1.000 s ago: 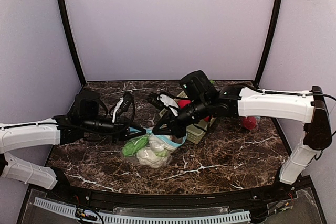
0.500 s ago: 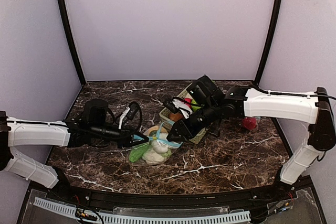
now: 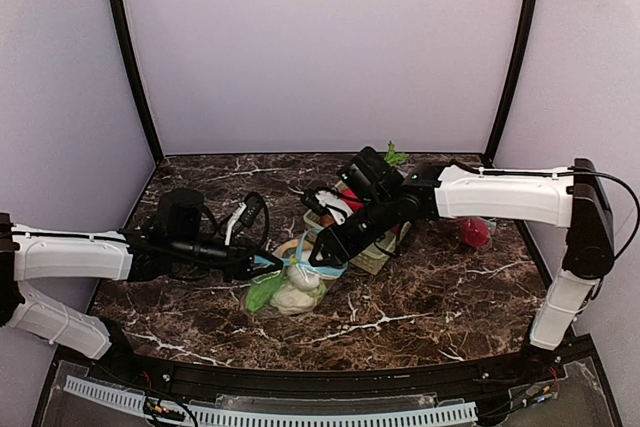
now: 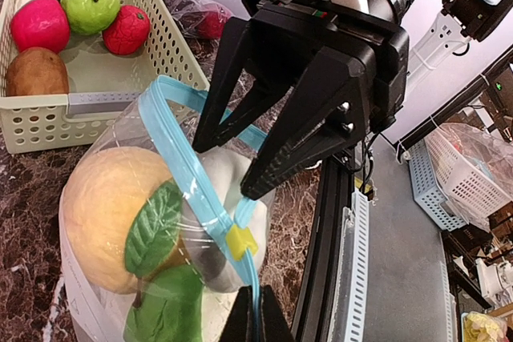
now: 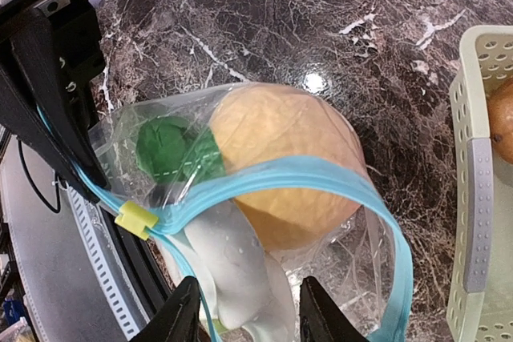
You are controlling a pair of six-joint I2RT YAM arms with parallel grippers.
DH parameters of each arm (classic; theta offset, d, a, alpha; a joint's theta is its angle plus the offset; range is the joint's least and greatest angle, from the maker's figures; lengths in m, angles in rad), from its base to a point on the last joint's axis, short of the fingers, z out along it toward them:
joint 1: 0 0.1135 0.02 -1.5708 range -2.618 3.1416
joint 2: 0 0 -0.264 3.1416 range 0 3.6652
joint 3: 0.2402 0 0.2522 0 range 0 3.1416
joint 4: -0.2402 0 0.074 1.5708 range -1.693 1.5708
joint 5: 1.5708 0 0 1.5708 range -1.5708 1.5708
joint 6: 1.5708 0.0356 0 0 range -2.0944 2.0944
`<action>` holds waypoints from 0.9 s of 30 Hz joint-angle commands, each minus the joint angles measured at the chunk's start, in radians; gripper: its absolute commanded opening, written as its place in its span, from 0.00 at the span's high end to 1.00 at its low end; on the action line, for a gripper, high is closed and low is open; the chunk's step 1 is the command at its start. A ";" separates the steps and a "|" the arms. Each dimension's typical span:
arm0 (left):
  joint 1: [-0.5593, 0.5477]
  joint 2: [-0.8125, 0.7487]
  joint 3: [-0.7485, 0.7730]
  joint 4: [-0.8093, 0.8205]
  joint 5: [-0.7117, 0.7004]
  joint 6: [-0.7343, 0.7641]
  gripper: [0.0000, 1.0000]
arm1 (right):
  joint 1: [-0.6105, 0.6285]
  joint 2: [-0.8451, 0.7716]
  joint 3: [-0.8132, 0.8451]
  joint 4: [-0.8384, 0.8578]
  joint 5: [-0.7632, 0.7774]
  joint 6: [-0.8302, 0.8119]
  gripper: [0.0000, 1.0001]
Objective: Place the food in the zip-top bag and seal the zipper
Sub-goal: Pick up the fake vegetable from the zipper food storage bag.
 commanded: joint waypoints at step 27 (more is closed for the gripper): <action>-0.004 -0.177 -0.127 -0.021 -0.278 -0.048 0.99 | -0.091 -0.174 -0.166 0.187 -0.073 0.098 1.00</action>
